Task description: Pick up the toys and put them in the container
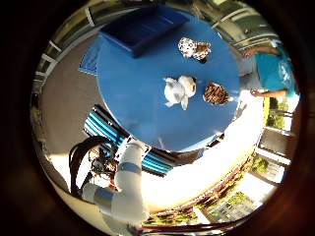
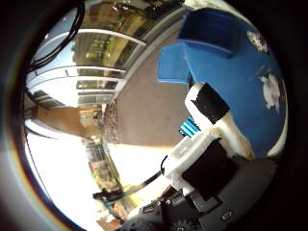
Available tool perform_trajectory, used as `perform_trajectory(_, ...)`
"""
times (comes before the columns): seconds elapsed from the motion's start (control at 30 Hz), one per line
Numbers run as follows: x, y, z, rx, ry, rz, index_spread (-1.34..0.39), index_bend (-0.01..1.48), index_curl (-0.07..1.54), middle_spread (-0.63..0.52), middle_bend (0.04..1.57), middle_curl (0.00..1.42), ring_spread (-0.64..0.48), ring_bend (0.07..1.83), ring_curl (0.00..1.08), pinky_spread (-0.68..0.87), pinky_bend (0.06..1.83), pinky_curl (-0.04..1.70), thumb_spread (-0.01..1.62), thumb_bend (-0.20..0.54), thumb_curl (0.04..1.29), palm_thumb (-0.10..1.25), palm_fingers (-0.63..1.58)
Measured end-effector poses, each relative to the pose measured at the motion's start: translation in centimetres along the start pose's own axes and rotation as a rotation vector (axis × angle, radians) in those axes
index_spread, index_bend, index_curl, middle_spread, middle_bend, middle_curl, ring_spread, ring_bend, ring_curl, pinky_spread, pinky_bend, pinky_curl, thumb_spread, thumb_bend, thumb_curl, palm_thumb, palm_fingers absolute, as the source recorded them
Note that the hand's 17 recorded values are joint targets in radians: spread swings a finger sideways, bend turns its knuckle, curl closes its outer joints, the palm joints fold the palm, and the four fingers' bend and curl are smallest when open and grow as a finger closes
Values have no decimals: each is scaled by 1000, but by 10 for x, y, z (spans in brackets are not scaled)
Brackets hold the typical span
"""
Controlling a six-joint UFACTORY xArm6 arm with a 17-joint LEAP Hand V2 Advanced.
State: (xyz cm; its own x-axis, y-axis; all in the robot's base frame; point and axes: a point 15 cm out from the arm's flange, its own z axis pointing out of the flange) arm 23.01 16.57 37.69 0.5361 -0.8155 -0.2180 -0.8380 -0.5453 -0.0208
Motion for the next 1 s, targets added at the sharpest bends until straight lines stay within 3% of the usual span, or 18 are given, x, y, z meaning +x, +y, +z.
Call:
perform_trajectory(0.27, 62, -21, -29, 17, 193, 71, -205, 215, 364, 19, 170, 323, 257, 201, 284, 426, 288, 238, 1284, -20, 345, 694, 290)
perform_trajectory(0.4, 128, -37, -57, 50, 290, 153, -197, 138, 332, 14, 155, 314, 253, 215, 299, 417, 365, 260, 1228, -60, 321, 580, 216)
perform_trajectory(0.63, 248, -62, -91, 72, 392, 291, -192, 141, 285, 12, 167, 310, 250, 254, 313, 418, 467, 282, 1173, -39, 292, 461, 178)
perform_trajectory(0.77, 310, -66, -91, 20, 380, 320, -194, 129, 258, 11, 171, 313, 247, 288, 327, 417, 518, 292, 1125, -31, 292, 455, 126)
perform_trajectory(1.0, 387, -51, -37, -165, 348, 336, -210, 147, 237, 12, 176, 318, 244, 304, 331, 402, 526, 286, 1089, -36, 294, 466, 55)
